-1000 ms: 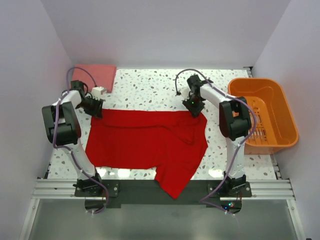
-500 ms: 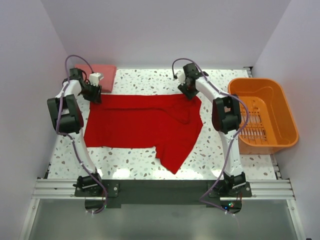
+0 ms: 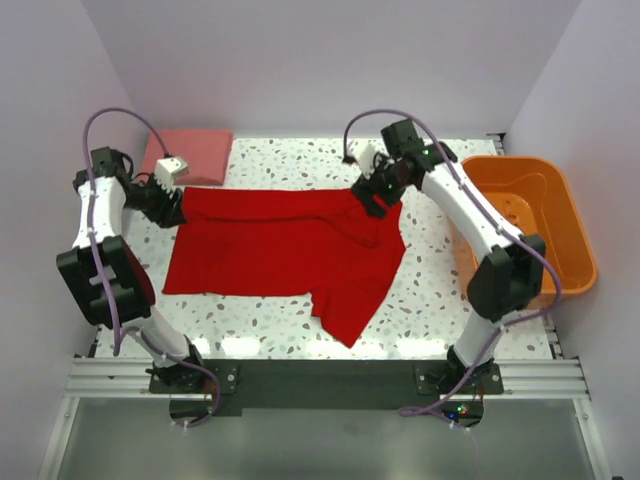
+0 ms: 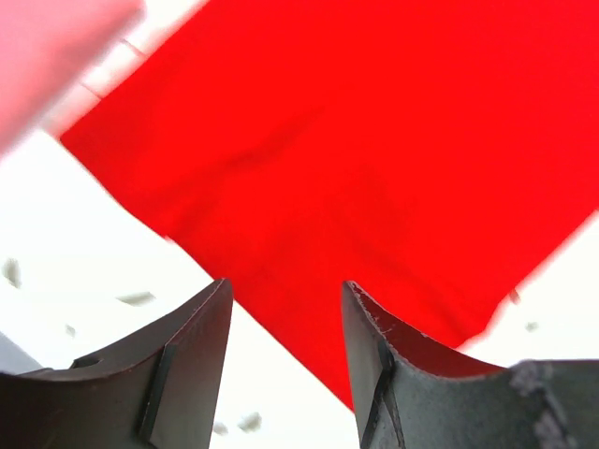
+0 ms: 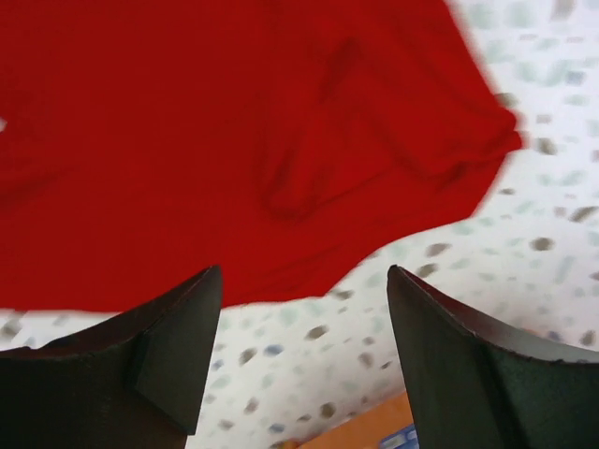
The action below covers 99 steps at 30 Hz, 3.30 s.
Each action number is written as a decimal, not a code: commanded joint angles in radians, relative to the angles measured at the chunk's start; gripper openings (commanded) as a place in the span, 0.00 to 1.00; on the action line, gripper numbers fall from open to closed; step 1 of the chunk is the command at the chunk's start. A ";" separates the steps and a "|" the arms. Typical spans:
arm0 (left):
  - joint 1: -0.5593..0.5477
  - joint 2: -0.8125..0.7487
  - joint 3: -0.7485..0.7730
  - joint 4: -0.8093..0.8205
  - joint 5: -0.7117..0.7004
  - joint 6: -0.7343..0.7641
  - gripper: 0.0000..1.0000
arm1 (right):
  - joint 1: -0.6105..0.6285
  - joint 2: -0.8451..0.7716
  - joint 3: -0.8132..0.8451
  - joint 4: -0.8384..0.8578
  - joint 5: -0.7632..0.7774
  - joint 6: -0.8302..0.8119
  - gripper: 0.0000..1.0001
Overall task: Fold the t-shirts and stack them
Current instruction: Fold the tshirt
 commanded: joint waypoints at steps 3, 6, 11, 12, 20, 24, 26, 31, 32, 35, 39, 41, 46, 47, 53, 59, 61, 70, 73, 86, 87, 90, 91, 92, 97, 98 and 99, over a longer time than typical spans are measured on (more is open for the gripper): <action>0.073 -0.048 -0.156 -0.269 0.081 0.330 0.54 | 0.187 -0.215 -0.335 -0.138 -0.157 -0.066 0.71; 0.081 -0.087 -0.223 -0.307 0.091 0.390 0.54 | 0.299 -0.315 -0.517 -0.070 -0.130 -0.057 0.69; 0.083 -0.190 -0.384 -0.237 0.069 0.433 0.55 | 0.387 -0.361 -0.695 0.031 -0.062 -0.066 0.65; 0.083 -0.204 -0.424 -0.225 0.062 0.434 0.55 | 0.411 -0.359 -0.710 0.050 -0.021 -0.069 0.65; 0.081 -0.282 -0.515 -0.170 0.045 0.441 0.55 | 0.428 -0.316 -0.788 0.211 0.048 -0.034 0.55; 0.083 -0.289 -0.516 -0.137 0.039 0.417 0.55 | 0.448 -0.304 -0.830 0.255 0.064 -0.034 0.55; 0.092 -0.278 -0.505 -0.105 0.057 0.369 0.55 | 0.457 -0.281 -0.857 0.281 0.080 -0.034 0.56; 0.126 -0.203 -0.433 -0.113 0.072 0.358 0.55 | 0.462 -0.225 -0.891 0.327 0.139 -0.044 0.58; 0.132 -0.197 -0.429 -0.114 0.065 0.372 0.55 | 0.462 -0.215 -0.894 0.326 0.149 -0.055 0.57; 0.175 -0.186 -0.410 -0.128 0.051 0.520 0.55 | 0.462 -0.204 -0.914 0.314 0.160 -0.070 0.33; 0.213 -0.125 -0.357 -0.210 -0.007 0.737 0.55 | 0.459 -0.235 -0.933 0.275 0.176 -0.077 0.00; 0.213 -0.097 -0.346 -0.246 -0.071 0.864 0.54 | 0.451 -0.249 -0.931 0.263 0.180 -0.075 0.00; 0.215 -0.094 -0.407 -0.234 -0.151 1.024 0.51 | 0.419 -0.270 -0.904 0.205 0.182 -0.074 0.00; 0.213 -0.098 -0.432 -0.226 -0.167 1.039 0.50 | 0.410 -0.276 -0.897 0.197 0.180 -0.072 0.00; 0.213 -0.103 -0.485 -0.215 -0.199 1.122 0.50 | 0.399 -0.295 -0.879 0.166 0.168 -0.061 0.00; 0.212 -0.147 -0.545 -0.228 -0.208 1.179 0.45 | 0.391 -0.287 -0.867 0.160 0.157 -0.057 0.00; 0.212 -0.163 -0.561 -0.249 -0.204 1.204 0.42 | 0.390 -0.287 -0.862 0.156 0.159 -0.058 0.00; 0.212 -0.207 -0.686 -0.162 -0.242 1.197 0.38 | 0.376 -0.278 -0.848 0.143 0.151 -0.078 0.00; 0.212 -0.184 -0.714 -0.104 -0.260 1.171 0.37 | 0.378 -0.278 -0.845 0.139 0.148 -0.084 0.00; 0.216 -0.285 -0.648 -0.258 -0.186 1.217 0.23 | 0.376 -0.306 -0.848 0.123 0.136 -0.069 0.00; 0.218 -0.290 -0.633 -0.269 -0.176 1.225 0.24 | 0.376 -0.307 -0.848 0.122 0.137 -0.069 0.00; 0.216 -0.279 -0.593 -0.271 -0.164 1.230 0.26 | 0.378 -0.310 -0.848 0.119 0.137 -0.067 0.00; 0.216 -0.270 -0.584 -0.262 -0.171 1.227 0.26 | 0.376 -0.312 -0.848 0.119 0.137 -0.067 0.00; 0.216 -0.246 -0.581 -0.239 -0.175 1.222 0.27 | 0.376 -0.309 -0.848 0.119 0.137 -0.067 0.00; 0.215 -0.193 -0.608 -0.167 -0.201 1.202 0.30 | 0.376 -0.306 -0.851 0.120 0.139 -0.066 0.00; 0.215 -0.193 -0.617 -0.139 -0.207 1.201 0.32 | 0.376 -0.306 -0.851 0.120 0.140 -0.066 0.00; 0.215 -0.192 -0.627 -0.125 -0.208 1.196 0.33 | 0.376 -0.303 -0.851 0.122 0.140 -0.066 0.00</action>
